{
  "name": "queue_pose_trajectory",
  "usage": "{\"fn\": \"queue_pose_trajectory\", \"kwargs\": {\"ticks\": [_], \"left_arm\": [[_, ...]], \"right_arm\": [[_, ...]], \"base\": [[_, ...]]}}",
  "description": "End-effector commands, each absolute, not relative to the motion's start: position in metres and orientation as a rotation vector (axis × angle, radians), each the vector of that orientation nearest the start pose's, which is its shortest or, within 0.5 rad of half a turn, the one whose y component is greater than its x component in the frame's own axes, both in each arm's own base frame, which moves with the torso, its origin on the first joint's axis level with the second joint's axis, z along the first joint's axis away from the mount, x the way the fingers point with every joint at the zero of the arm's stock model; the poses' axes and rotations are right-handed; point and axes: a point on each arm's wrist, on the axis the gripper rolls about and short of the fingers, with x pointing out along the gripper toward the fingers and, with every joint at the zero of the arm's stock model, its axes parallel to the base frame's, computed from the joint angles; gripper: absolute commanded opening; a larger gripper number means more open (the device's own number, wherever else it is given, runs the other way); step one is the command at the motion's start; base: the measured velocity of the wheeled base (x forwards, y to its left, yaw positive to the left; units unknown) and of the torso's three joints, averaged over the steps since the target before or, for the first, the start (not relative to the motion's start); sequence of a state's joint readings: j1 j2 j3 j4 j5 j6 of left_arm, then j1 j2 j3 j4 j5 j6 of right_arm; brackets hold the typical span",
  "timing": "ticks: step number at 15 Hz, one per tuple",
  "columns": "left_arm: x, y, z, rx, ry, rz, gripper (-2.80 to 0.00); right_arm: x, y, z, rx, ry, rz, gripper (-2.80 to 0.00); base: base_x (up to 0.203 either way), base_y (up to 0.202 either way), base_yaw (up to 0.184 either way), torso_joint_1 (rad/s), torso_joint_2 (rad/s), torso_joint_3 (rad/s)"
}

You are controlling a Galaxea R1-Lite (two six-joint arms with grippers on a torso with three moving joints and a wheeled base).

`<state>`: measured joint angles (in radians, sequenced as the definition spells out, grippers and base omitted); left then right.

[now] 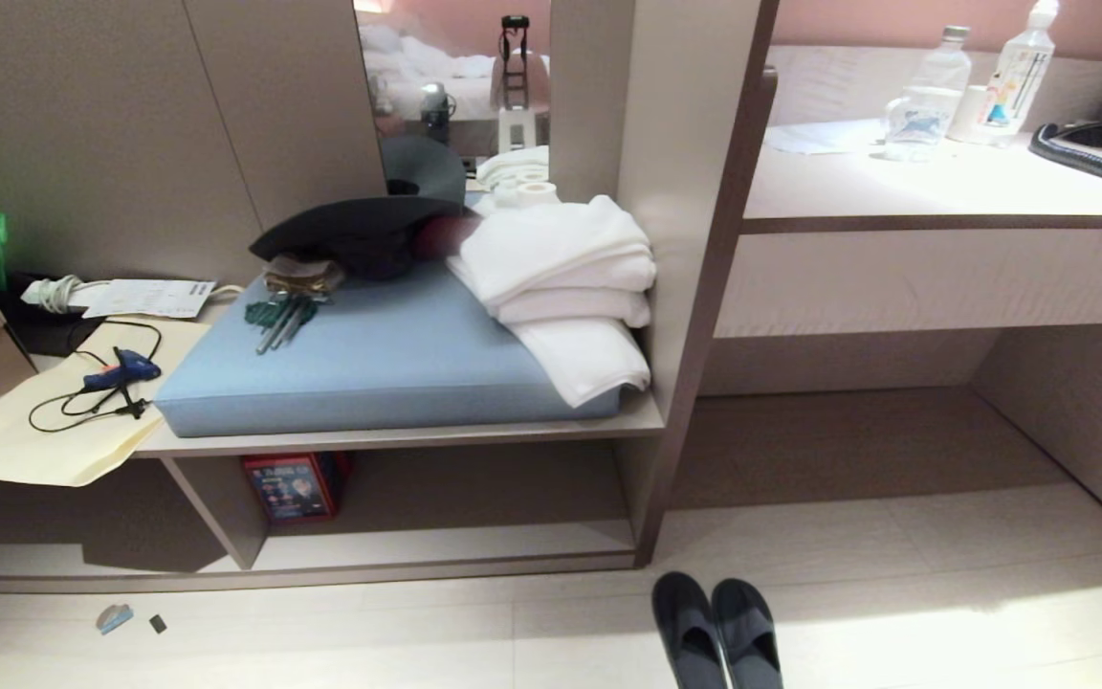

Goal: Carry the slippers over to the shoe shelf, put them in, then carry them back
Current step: Pick up the slippers on the floor

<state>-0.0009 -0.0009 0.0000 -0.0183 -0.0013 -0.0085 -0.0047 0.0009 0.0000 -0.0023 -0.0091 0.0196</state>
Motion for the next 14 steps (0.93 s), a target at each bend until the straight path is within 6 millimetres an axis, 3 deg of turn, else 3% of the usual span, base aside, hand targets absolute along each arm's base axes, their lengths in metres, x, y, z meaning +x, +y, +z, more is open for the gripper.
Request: {"fn": "queue_pose_trajectory", "kwargs": {"ticks": [1, 14], "left_arm": [[-0.0223, 0.0, 0.0752, -0.008, -0.013, -0.003, -2.8], [-0.0223, 0.0, 0.0752, -0.008, -0.013, -0.003, -2.8]], "right_arm": [[-0.0227, -0.0001, 0.0758, 0.02, -0.002, -0.014, -2.8], [-0.0227, -0.0001, 0.0758, 0.02, -0.002, -0.014, -2.8]], "base": [[0.0, 0.0, 0.0, 0.006, 0.0, -0.206], [0.0, 0.0, 0.0, 0.003, 0.0, -0.197]]}}
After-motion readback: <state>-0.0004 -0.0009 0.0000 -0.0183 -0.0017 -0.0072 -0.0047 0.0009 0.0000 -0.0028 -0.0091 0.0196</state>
